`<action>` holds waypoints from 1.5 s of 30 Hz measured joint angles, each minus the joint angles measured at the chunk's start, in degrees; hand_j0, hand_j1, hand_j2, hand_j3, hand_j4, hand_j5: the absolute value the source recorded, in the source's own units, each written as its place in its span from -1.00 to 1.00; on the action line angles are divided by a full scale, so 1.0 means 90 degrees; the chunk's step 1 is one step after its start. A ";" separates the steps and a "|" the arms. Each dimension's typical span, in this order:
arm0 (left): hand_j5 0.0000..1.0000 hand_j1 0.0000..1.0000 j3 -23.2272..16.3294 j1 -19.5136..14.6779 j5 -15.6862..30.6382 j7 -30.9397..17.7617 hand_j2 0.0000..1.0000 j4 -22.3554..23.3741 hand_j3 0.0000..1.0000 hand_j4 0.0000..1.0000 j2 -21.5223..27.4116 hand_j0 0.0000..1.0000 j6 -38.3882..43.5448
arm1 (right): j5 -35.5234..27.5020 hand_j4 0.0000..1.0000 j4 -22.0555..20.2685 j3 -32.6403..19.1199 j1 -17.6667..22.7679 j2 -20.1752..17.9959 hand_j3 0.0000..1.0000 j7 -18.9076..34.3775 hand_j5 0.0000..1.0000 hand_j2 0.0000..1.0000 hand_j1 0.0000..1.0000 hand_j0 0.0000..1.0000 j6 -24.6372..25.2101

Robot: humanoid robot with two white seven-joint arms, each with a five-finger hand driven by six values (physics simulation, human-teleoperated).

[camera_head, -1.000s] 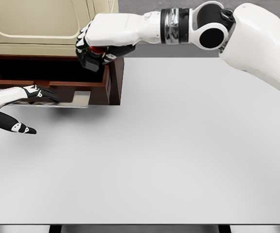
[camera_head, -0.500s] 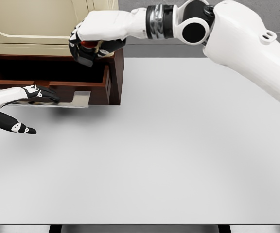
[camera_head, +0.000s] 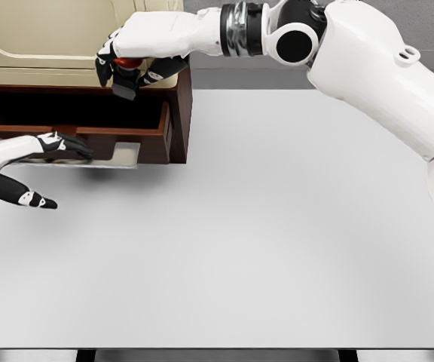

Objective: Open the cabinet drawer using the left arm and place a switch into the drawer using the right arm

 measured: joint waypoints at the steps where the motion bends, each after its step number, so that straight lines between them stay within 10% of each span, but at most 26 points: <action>1: 0.83 0.83 0.0001 0.0000 0.0011 -0.0004 0.83 -0.0001 0.83 0.83 0.0002 0.83 0.0002 | 0.0002 0.19 0.0002 -0.0018 0.0010 0.0002 0.19 0.0008 0.19 0.19 0.19 0.19 -0.0004; 8: 0.83 0.83 -0.0018 0.0000 -0.0016 -0.0001 0.83 -0.0043 0.83 0.83 0.0059 0.83 -0.0028 | 0.0055 0.64 0.0028 -0.0064 0.0029 0.0016 0.64 0.0002 0.64 0.64 0.64 0.64 -0.0045; 25: 0.83 0.83 0.0001 0.0000 0.0005 0.0008 0.83 -0.0078 0.83 0.83 0.0087 0.83 -0.0047 | 0.0028 0.68 -0.0214 -0.0148 0.0029 -0.0096 0.68 0.0161 0.68 0.68 0.68 0.68 0.0052; 37: 0.88 0.88 0.0013 -0.0010 -0.0013 -0.0037 0.88 -0.0119 0.88 0.88 0.0133 0.88 -0.0085 | 0.0074 1.00 -0.3234 -0.0188 0.0400 -0.2830 1.00 -0.0347 1.00 1.00 1.00 1.00 0.0093; 45: 0.97 0.97 -0.0021 -0.0019 -0.0073 -0.0003 0.97 -0.0121 0.97 0.97 0.0139 0.97 -0.0152 | 0.0078 1.00 -0.3899 -0.0042 0.0645 -0.4336 1.00 -0.0434 1.00 1.00 1.00 1.00 0.0095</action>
